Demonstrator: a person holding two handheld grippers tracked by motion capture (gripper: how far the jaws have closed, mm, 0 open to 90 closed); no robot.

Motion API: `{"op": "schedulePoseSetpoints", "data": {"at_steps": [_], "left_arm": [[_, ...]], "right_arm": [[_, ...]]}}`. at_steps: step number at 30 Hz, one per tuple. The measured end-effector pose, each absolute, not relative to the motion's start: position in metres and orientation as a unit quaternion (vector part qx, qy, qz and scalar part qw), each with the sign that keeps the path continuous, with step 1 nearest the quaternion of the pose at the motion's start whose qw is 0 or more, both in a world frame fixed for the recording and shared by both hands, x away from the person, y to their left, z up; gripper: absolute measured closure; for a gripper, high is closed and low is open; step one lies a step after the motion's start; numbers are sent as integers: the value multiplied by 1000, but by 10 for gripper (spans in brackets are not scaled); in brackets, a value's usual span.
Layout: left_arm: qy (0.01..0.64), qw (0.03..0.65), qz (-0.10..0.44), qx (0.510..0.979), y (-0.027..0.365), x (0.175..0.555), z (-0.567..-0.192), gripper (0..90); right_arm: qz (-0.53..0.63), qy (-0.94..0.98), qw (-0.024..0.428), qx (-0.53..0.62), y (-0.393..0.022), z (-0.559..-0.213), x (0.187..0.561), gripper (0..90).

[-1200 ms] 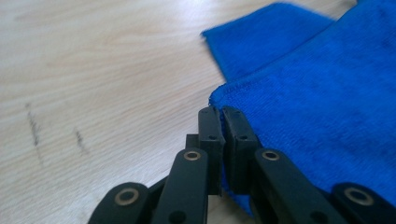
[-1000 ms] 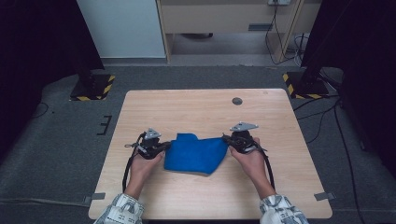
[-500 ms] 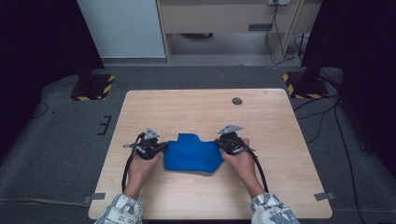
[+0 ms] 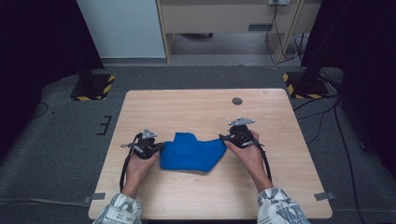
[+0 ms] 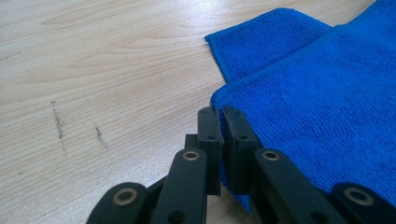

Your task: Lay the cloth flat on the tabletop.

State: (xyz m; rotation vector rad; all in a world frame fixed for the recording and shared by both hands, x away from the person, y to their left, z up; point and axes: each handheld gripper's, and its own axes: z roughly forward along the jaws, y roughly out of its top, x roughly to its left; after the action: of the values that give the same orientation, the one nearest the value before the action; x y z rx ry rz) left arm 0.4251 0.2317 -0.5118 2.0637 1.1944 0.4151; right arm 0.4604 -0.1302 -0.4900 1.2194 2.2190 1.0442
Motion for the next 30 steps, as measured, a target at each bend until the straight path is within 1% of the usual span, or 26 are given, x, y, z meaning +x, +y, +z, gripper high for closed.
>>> {"op": "schedulePoseSetpoints", "data": {"at_steps": [1,2,4,7,10,15,21,26,28,30], "left_arm": [[462,353,160,798,232,425,-512,859],[462,353,161,797,232,425,-512,859],[466,353,160,796,234,426,-512,859],[468,349,161,796,235,426,-513,859],[467,348,160,797,233,426,-513,859],[468,348,160,796,234,427,-514,859],[467,349,161,796,234,427,-514,858],[467,349,160,796,235,427,-514,858],[467,348,159,797,234,427,-514,858],[467,348,160,797,234,427,-514,858]], "right_arm": [[374,791,200,441,-134,-491,462,467],[376,787,196,448,-138,-492,463,486],[382,776,211,455,-145,-491,464,537],[388,771,206,461,-152,-491,463,581],[386,775,199,459,-155,-494,463,601],[381,777,186,465,-153,-504,464,547],[380,778,176,469,-146,-511,468,514],[377,784,172,463,-142,-515,471,510],[366,791,162,462,-138,-520,474,487],[366,792,162,460,-136,-521,475,509]]}}
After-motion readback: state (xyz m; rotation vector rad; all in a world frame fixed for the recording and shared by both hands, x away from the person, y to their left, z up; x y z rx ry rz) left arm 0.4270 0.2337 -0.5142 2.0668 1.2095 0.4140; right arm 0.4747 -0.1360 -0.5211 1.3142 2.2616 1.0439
